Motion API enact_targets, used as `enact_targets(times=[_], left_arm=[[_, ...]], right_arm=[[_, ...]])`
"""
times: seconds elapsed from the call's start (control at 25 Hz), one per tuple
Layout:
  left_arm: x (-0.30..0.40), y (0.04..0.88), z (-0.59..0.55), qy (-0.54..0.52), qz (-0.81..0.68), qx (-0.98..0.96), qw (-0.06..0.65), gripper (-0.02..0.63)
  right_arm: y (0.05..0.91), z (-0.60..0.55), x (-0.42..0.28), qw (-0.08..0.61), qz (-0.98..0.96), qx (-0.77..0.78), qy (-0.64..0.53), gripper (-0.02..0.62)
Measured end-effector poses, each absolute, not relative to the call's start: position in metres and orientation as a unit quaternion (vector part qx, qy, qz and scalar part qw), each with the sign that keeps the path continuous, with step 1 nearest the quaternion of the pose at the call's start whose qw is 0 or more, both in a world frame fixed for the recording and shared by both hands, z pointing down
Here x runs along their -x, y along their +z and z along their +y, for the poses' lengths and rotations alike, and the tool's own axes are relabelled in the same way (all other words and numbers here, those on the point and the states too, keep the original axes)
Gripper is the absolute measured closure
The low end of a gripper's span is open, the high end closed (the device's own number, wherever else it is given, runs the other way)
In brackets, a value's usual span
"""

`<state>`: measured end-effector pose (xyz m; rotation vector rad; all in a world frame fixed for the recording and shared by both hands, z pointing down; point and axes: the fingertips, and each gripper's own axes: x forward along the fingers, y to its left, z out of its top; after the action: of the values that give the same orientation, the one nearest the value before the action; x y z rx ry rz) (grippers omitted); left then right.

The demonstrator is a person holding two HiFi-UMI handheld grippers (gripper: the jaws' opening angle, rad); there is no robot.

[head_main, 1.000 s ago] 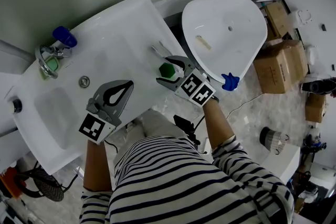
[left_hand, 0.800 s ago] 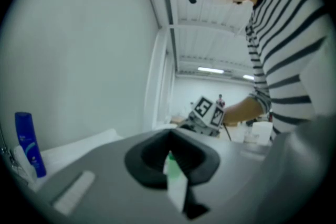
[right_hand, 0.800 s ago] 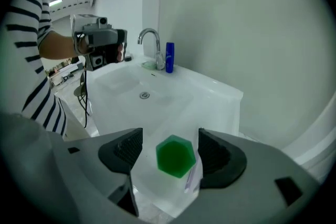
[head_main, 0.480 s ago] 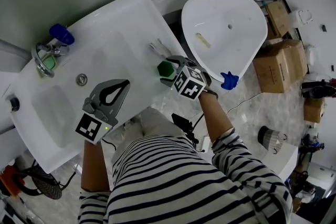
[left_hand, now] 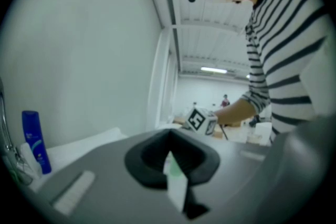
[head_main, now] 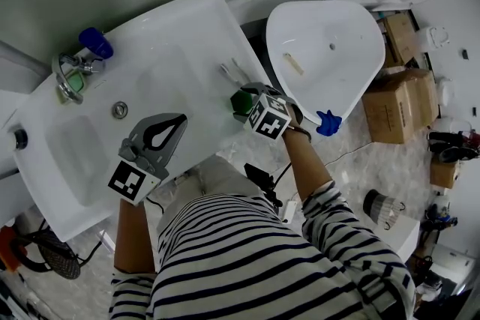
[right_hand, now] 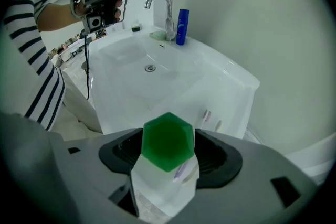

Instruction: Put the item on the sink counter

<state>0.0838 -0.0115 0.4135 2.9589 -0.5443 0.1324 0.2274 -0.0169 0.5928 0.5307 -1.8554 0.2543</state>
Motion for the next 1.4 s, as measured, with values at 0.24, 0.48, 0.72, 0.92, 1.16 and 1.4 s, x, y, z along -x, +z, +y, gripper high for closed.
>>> enact_targets(times=[0.24, 0.48, 0.72, 0.92, 1.16, 1.4], left_arm=[[-0.083, 0.413, -0.009, 0.044, -0.185, -0.98, 0.064, 0.6], [-0.079, 0.412, -0.01, 0.041, -0.188, -0.979, 0.06, 0.6], [-0.068, 0.41, -0.013, 0.04, -0.203, -0.977, 0.059, 0.6], [-0.055, 0.407, -0.014, 0.037, -0.223, -0.972, 0.055, 0.6], [-0.037, 0.407, -0.016, 0.037, -0.248, -0.967, 0.053, 0.6], [-0.019, 0.409, -0.018, 0.04, -0.276, -0.959, 0.055, 0.6]], right_arm=[[0.593, -0.015, -0.23, 0.57, -0.785, -0.216, 0.109, 0.298], [0.59, -0.022, -0.229, 0.571, -0.782, -0.222, 0.114, 0.301], [0.577, -0.039, -0.212, 0.572, -0.786, -0.213, 0.095, 0.311], [0.563, -0.062, -0.192, 0.571, -0.793, -0.201, 0.063, 0.313], [0.544, -0.103, -0.154, 0.564, -0.806, -0.18, 0.019, 0.313], [0.532, -0.143, -0.106, 0.557, -0.817, -0.146, -0.025, 0.313]])
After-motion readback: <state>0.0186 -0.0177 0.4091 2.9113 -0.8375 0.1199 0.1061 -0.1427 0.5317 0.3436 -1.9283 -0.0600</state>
